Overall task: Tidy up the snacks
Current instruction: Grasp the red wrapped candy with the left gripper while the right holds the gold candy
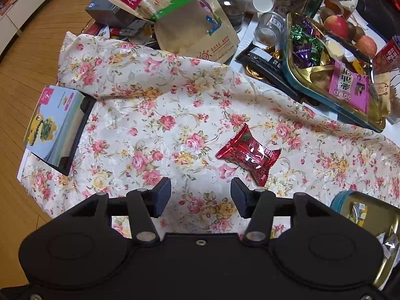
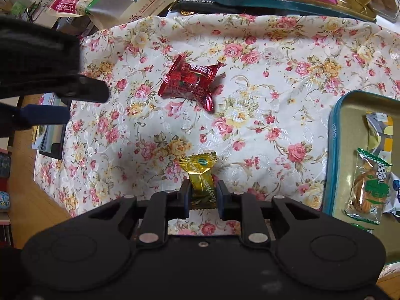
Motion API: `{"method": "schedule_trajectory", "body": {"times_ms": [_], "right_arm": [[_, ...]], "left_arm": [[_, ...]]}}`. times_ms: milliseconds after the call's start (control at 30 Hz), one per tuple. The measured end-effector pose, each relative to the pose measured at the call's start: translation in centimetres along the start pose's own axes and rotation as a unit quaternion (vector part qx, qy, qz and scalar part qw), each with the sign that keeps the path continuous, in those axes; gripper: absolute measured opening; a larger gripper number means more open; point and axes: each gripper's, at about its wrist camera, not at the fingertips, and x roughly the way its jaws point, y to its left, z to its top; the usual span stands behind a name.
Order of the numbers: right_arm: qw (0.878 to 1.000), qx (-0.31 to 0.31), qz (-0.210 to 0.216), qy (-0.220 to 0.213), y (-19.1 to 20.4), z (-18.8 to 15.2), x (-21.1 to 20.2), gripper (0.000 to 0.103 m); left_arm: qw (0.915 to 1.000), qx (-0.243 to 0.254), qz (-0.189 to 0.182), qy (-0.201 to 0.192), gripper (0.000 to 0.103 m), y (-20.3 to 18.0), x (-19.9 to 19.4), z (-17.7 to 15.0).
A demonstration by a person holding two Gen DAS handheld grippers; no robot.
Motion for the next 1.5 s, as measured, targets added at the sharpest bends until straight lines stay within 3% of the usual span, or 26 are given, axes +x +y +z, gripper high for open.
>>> {"method": "schedule_trajectory", "body": {"times_ms": [267, 467, 633, 933, 1300, 1500], "right_arm": [[1.000, -0.002, -0.010, -0.018, -1.2, -0.7, -1.6, 0.023], [0.999, 0.024, 0.006, -0.027, -3.6, -0.9, -3.0, 0.023], [0.999, 0.024, 0.010, -0.038, -4.3, -1.2, -4.1, 0.023], [0.998, 0.033, 0.013, -0.049, -4.6, -1.4, -5.1, 0.023], [0.997, 0.037, 0.022, -0.065, -4.5, -1.3, -6.4, 0.023], [0.997, 0.038, 0.020, -0.067, -4.3, -1.3, -6.4, 0.023]], "left_arm": [[0.9993, -0.020, -0.028, -0.012, 0.059, -2.7, 2.6, 0.3], [0.9992, -0.017, -0.009, -0.034, 0.059, -3.6, 3.5, 1.4], [0.9985, -0.030, -0.023, -0.039, 0.059, -4.6, 4.8, 1.2], [0.9965, -0.007, 0.027, -0.078, 0.059, -6.7, 5.5, 1.5], [0.9981, 0.013, 0.045, -0.039, 0.062, -5.9, 7.7, 1.7], [0.9983, 0.029, 0.035, 0.036, 0.062, -5.1, 10.1, 0.1]]}}
